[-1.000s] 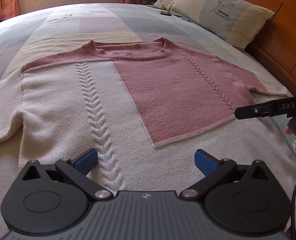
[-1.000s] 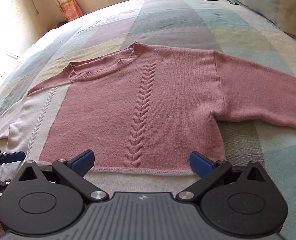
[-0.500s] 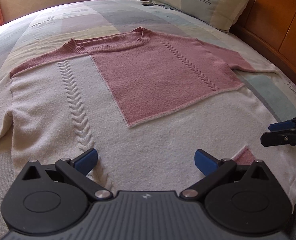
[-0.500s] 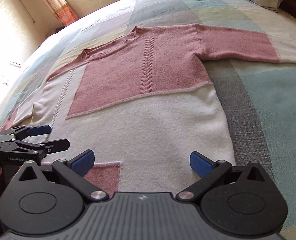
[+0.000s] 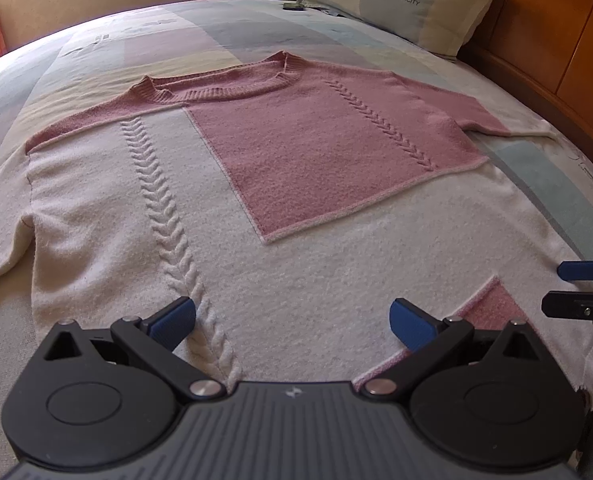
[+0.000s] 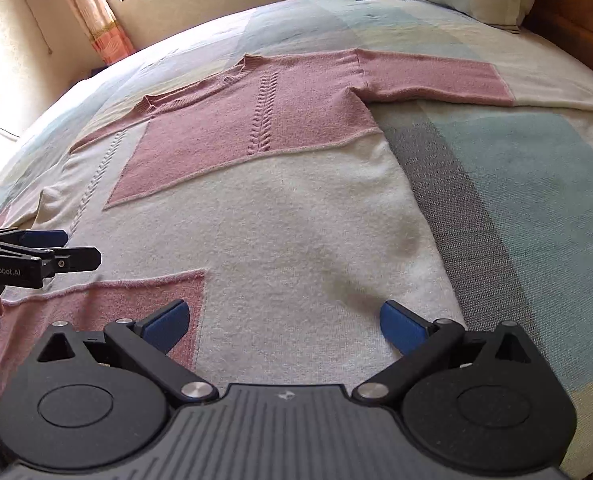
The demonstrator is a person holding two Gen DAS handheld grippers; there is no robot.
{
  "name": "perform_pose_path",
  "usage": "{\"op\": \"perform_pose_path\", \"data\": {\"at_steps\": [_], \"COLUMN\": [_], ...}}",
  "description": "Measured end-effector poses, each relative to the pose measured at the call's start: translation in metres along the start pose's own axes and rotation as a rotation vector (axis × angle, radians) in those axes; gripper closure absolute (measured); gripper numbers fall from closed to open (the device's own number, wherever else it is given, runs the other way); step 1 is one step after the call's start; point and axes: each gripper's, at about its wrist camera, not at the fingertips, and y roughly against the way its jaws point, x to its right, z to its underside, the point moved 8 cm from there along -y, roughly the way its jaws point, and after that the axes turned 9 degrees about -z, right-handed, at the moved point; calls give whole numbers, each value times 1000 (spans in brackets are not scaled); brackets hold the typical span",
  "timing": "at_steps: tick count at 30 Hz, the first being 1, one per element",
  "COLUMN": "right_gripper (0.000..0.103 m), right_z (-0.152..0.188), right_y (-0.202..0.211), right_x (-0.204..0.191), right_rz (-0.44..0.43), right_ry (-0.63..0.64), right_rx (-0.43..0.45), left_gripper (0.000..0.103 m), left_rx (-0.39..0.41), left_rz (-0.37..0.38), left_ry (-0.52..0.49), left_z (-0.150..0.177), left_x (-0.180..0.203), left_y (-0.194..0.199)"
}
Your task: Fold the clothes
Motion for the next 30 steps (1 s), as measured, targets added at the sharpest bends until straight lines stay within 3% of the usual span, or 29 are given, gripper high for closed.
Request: {"op": "perform_pose_path", "data": {"at_steps": [2, 7, 11, 13, 19, 24, 30], "right_gripper": [0, 0, 0, 0, 0, 0, 0], "right_z": [2, 8, 26, 38, 54, 43, 49], "right_y": [11, 34, 18, 10, 23, 29, 5], "right_x": [4, -26, -37, -35, -40, -61, -56], "right_rz": [63, 91, 81, 117, 172, 135, 146], "right_ry": [-36, 118, 133, 129, 178, 212, 228], "right_rx": [4, 22, -31, -60, -52, 5, -70], "left_gripper": [1, 1, 1, 1, 1, 1, 1], "left_rx": [2, 4, 19, 27, 27, 37, 37], "left_rz": [-1, -12, -33, -28, -16, -20, -14], "left_ry": [0, -10, -59, -69, -74, -86, -71], "left_z": [0, 1, 6, 7, 7, 10, 14], "left_x": [1, 3, 8, 7, 6, 5, 1], "left_y": [1, 0, 0, 1, 1, 2, 11]}}
